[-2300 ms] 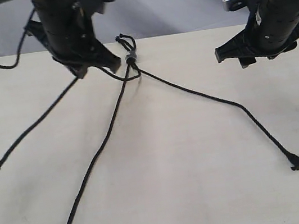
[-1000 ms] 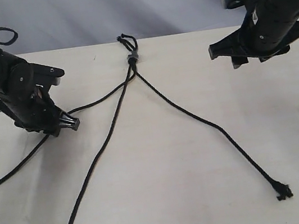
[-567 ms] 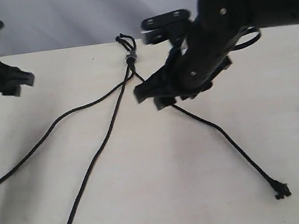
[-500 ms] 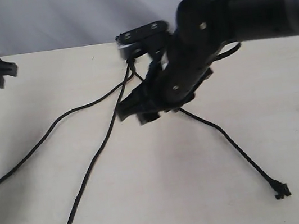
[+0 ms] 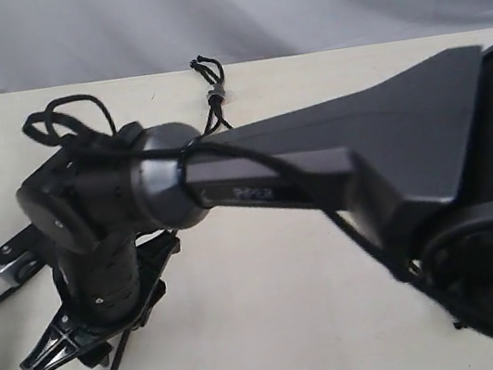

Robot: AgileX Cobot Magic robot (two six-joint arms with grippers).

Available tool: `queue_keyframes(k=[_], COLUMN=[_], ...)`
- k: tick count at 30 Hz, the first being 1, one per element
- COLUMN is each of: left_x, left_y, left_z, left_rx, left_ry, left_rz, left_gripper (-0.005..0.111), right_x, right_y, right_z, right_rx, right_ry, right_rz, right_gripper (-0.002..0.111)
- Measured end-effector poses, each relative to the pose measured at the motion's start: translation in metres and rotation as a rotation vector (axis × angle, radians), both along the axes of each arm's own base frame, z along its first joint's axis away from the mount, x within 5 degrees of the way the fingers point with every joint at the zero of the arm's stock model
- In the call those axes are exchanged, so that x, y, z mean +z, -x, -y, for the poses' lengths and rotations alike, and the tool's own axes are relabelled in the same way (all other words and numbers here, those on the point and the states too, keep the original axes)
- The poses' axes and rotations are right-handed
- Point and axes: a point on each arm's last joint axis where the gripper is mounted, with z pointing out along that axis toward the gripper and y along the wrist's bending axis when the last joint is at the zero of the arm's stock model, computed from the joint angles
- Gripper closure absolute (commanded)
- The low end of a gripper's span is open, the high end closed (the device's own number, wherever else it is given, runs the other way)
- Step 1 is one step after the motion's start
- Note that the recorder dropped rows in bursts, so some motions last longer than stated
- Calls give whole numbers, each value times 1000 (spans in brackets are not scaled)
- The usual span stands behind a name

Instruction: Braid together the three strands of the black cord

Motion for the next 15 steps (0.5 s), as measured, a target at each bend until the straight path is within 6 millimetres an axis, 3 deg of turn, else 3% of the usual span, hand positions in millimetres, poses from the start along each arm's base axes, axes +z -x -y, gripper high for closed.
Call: queue_keyframes(k=[7,9,14,15], left_x=[0,0,0,0], left_y=[0,0,0,0], left_z=[0,0,0,0], left_rx=[1,0,-1,-1], left_ry=[2,2,2,2], left_rz=[0,2,6,6], left_gripper=[46,46,46,46], right_x=[-18,-19,-19,-19], right_y=[2,2,2,2], right_z=[-13,-12,-3,-1], right_rx=[17,19,49,59], right_ry=[58,72,181,207], right_rz=[-44,-50,-44,-46], right_gripper=[59,68,108,109])
